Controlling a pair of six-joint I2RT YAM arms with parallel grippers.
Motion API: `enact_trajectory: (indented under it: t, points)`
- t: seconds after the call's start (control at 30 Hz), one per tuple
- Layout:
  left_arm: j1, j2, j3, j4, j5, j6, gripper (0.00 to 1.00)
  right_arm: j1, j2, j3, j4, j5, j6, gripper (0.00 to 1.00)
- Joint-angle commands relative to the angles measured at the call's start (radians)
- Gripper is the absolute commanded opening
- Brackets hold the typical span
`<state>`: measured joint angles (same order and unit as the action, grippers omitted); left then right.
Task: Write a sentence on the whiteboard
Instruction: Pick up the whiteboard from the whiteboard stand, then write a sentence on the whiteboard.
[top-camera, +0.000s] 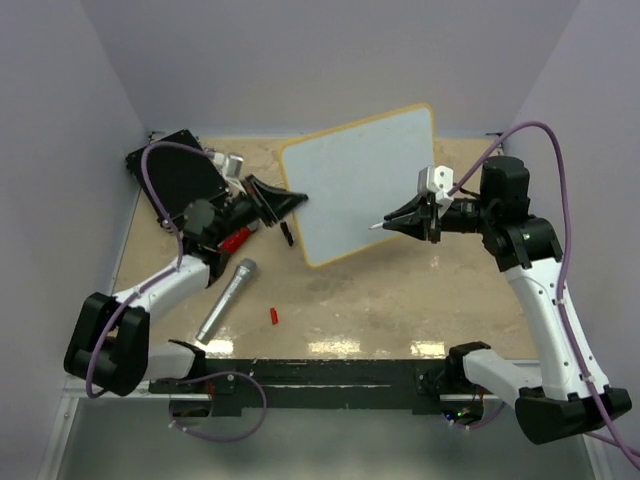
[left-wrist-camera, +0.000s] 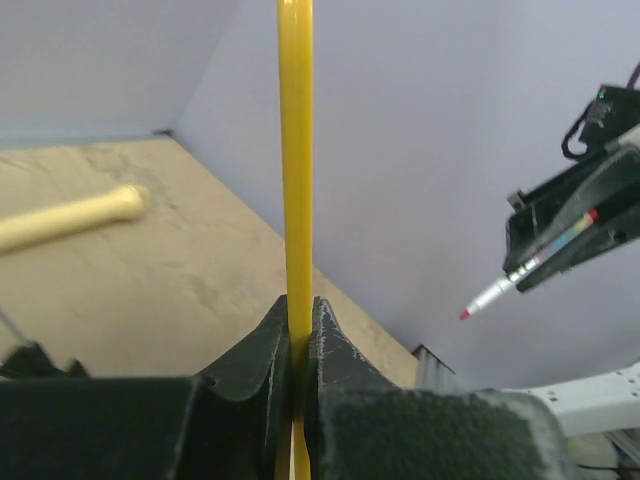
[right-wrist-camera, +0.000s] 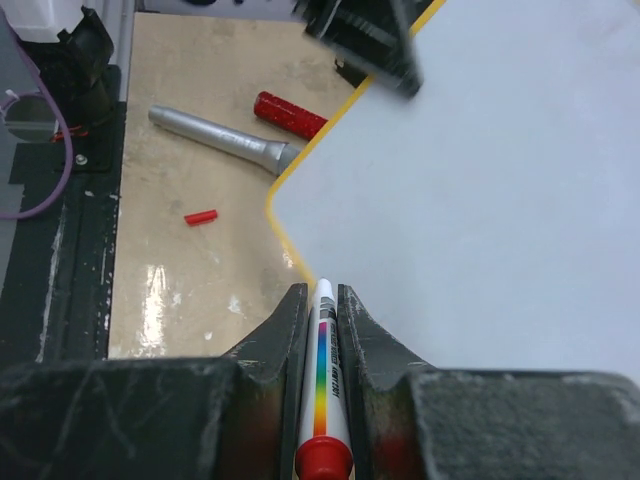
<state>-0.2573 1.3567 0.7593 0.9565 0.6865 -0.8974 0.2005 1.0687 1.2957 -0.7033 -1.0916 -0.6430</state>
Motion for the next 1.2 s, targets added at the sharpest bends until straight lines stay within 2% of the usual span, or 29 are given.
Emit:
enact_trajectory:
  t: [0.0, 0.13, 0.4, 0.6, 0.83, 1.0, 1.17]
  points:
    - [-0.169, -0.12, -0.201, 0.211, -0.341, 0.0, 0.0, -0.001, -0.065, -0.016, 0.007, 0.03, 0.098, 0.0]
    - [-0.31, -0.162, -0.368, 0.28, -0.485, 0.012, 0.0, 0.002, -0.098, -0.061, 0.06, 0.045, 0.137, 0.0]
    - [-0.413, -0.176, -0.492, 0.34, -0.577, 0.067, 0.0, 0.002, -0.15, -0.18, 0.12, 0.036, 0.106, 0.0]
    - [-0.491, -0.171, -0.551, 0.439, -0.683, 0.138, 0.0, 0.001, -0.15, -0.254, 0.177, -0.025, 0.072, 0.0]
    - [-0.566, -0.054, -0.584, 0.616, -0.762, 0.14, 0.0, 0.008, -0.096, -0.277, 0.26, -0.07, 0.088, 0.0]
    - [-0.611, -0.022, -0.594, 0.633, -0.84, 0.144, 0.0, 0.03, -0.101, -0.335, 0.382, -0.067, 0.149, 0.0]
    - [-0.657, -0.037, -0.592, 0.57, -0.933, 0.146, 0.0, 0.042, -0.107, -0.375, 0.43, -0.054, 0.169, 0.0]
